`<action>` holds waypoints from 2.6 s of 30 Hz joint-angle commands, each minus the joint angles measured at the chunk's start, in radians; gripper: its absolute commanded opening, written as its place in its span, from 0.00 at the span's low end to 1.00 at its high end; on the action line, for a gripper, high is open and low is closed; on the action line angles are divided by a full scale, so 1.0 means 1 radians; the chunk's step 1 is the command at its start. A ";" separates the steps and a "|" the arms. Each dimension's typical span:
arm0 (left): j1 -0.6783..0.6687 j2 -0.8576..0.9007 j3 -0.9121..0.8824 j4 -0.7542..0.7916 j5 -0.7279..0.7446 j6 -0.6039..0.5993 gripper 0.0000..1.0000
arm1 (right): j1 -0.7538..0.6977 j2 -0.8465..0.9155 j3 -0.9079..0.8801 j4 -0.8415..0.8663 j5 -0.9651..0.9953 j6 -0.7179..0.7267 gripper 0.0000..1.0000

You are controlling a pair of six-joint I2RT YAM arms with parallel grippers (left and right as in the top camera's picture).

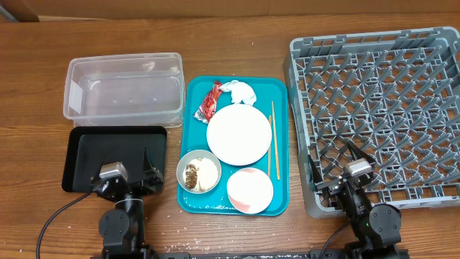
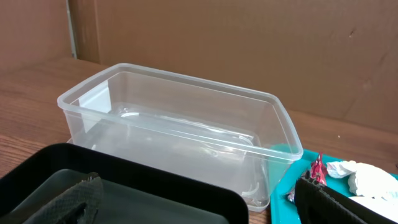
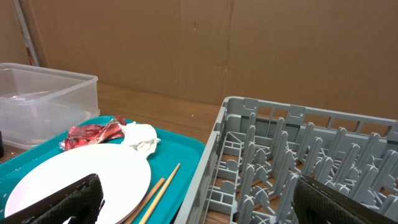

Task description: Sort waste into correct bins and load items into the dishwasher

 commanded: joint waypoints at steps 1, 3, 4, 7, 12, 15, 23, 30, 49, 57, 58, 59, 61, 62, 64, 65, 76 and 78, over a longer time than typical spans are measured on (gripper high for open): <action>0.007 -0.010 -0.003 0.001 0.005 0.016 1.00 | 0.006 -0.012 -0.011 0.005 -0.001 0.000 1.00; 0.007 -0.010 -0.003 0.001 0.005 0.016 1.00 | 0.006 -0.012 -0.011 0.005 -0.001 0.000 1.00; 0.007 -0.010 -0.003 0.001 0.005 0.016 1.00 | 0.006 -0.012 -0.011 0.005 -0.001 0.000 1.00; 0.007 -0.010 -0.003 0.001 0.005 0.016 1.00 | 0.006 -0.012 -0.011 0.005 -0.001 0.000 1.00; 0.007 -0.010 -0.003 0.001 0.005 0.016 1.00 | 0.006 -0.012 -0.011 0.005 -0.001 0.000 1.00; 0.007 -0.010 -0.003 0.001 0.005 0.016 1.00 | 0.006 -0.012 -0.011 0.005 -0.001 0.000 1.00; 0.007 -0.010 -0.003 0.001 0.005 0.016 1.00 | 0.006 -0.012 -0.011 0.005 -0.001 0.000 1.00; 0.007 -0.010 -0.003 0.001 0.005 0.016 1.00 | 0.006 -0.012 -0.011 0.005 -0.001 0.000 1.00; 0.005 -0.010 -0.003 0.005 0.281 -0.199 1.00 | 0.006 -0.012 -0.010 0.035 -0.079 0.001 1.00; 0.005 -0.010 0.024 0.178 0.554 -0.423 1.00 | 0.006 -0.012 0.074 0.055 -0.212 0.193 1.00; 0.005 -0.010 0.071 0.186 0.578 -0.423 1.00 | 0.006 -0.010 0.139 -0.023 -0.211 0.193 1.00; 0.005 -0.010 0.102 0.173 0.583 -0.418 1.00 | 0.006 -0.006 0.175 -0.063 -0.208 0.193 1.00; 0.005 -0.003 0.183 0.106 0.586 -0.387 1.00 | 0.004 0.020 0.260 -0.148 -0.200 0.192 1.00; 0.005 0.010 0.232 0.056 0.589 -0.362 1.00 | 0.004 0.040 0.302 -0.187 -0.195 0.192 1.00; 0.005 0.048 0.322 -0.040 0.603 -0.314 1.00 | 0.004 0.097 0.394 -0.264 -0.192 0.192 1.00; 0.005 0.129 0.451 -0.170 0.634 -0.249 1.00 | 0.004 0.195 0.517 -0.355 -0.193 0.193 1.00; 0.005 0.692 1.112 -0.908 0.655 -0.162 1.00 | 0.004 0.752 1.077 -0.836 -0.218 0.193 1.00; 0.005 0.761 1.163 -0.970 0.771 -0.194 1.00 | 0.004 0.810 1.121 -0.874 -0.278 0.193 1.00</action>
